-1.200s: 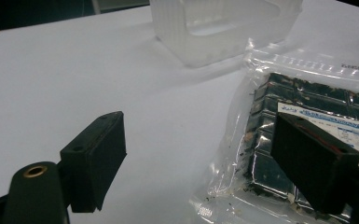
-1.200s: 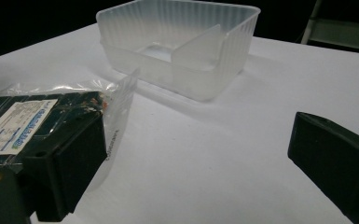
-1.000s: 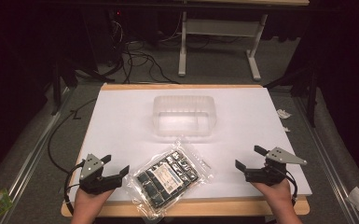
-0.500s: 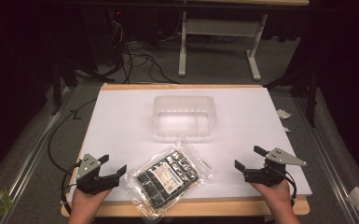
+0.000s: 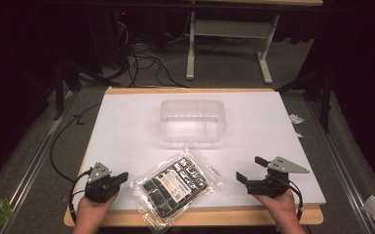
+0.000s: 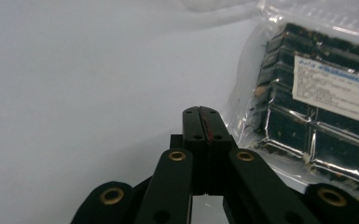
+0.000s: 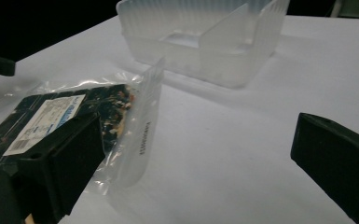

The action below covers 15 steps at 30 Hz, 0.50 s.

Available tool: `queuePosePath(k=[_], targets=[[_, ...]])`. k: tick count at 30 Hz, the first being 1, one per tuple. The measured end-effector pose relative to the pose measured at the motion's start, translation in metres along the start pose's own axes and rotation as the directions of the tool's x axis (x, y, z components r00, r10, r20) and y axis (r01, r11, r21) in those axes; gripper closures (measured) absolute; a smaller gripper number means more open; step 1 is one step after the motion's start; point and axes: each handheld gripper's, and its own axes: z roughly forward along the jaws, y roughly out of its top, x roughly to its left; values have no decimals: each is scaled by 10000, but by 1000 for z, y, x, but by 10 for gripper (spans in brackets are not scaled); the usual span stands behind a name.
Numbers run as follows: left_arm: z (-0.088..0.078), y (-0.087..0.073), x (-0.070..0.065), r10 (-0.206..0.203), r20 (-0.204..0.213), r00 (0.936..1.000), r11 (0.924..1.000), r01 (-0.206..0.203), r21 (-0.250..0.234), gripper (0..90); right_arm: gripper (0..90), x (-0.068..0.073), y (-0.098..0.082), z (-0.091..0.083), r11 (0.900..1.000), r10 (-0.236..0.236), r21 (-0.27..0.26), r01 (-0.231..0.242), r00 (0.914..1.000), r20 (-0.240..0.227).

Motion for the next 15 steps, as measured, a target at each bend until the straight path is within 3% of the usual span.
queuePosePath(k=[4, 9, 10, 11, 15], targets=[[7, -2, -5, 152, -21, 9999, 9987, -150, 486, 900, 53, 11, -2, 14, 9994, 74, 351, -57, 9988, -490], [14, -7, -12, 585, 157, 9982, 9908, -600, 1211, 900, 107, 25, -6, 38, 9916, 311, 1281, -174, 9939, -1056], [14, -7, -12, 585, 157, 9982, 9908, -600, 1211, 900, 107, 25, -6, 38, 9916, 311, 1281, -174, 9939, -1056], [15, -8, -12, 621, 208, 9979, 9890, -643, 1334, 900, 134, 27, -9, 47, 9837, 650, 1748, -427, 9901, -1244], [15, -10, -13, 642, 268, 9976, 9889, -672, 1325, 900, 176, 27, -10, 57, 9762, 899, 2081, -605, 9868, -1348]])
